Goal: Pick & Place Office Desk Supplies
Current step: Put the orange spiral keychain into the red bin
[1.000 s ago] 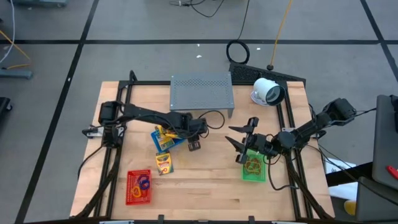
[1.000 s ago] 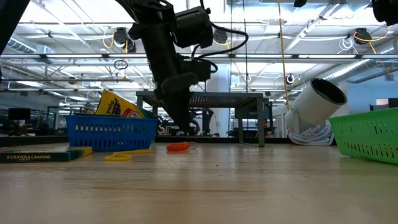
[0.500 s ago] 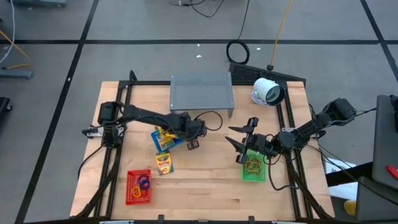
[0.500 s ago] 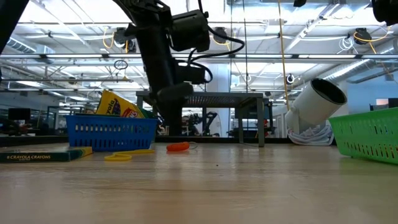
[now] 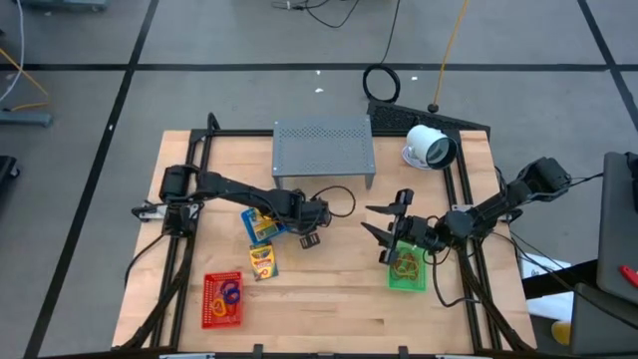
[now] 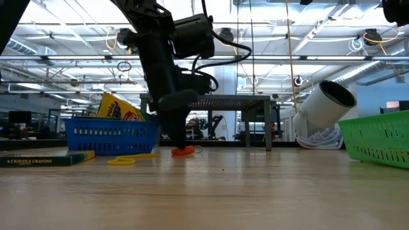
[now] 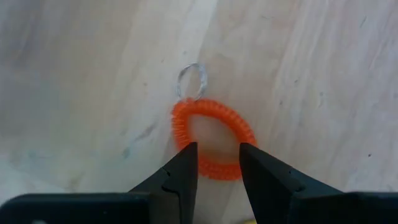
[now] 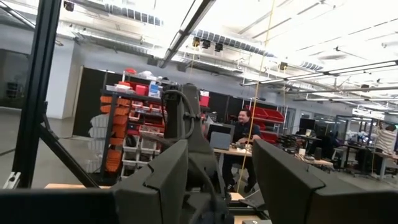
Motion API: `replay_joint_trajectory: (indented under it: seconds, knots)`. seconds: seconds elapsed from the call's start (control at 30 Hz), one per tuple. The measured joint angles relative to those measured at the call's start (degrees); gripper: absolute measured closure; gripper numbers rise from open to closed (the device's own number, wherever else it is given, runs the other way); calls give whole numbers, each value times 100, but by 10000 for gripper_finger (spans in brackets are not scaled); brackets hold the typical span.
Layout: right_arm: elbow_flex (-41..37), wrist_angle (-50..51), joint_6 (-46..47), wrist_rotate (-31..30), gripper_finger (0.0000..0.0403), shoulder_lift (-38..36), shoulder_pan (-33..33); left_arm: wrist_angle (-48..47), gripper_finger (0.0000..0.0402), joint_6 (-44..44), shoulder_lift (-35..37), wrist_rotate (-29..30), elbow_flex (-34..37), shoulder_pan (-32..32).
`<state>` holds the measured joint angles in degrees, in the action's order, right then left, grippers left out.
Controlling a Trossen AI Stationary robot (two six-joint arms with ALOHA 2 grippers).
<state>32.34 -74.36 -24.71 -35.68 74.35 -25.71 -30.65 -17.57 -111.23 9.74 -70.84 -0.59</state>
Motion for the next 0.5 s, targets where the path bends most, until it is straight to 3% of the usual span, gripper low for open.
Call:
replay_joint_trajectory:
  seconds: [0.23,0.5]
  knots:
    - [2,-6,16,4,234,4,0,227,275,-276,-408,99,-29,-154]
    - [4,10,5,-8,234,4,19,294,275,-697,-350,-709,-59,-211]
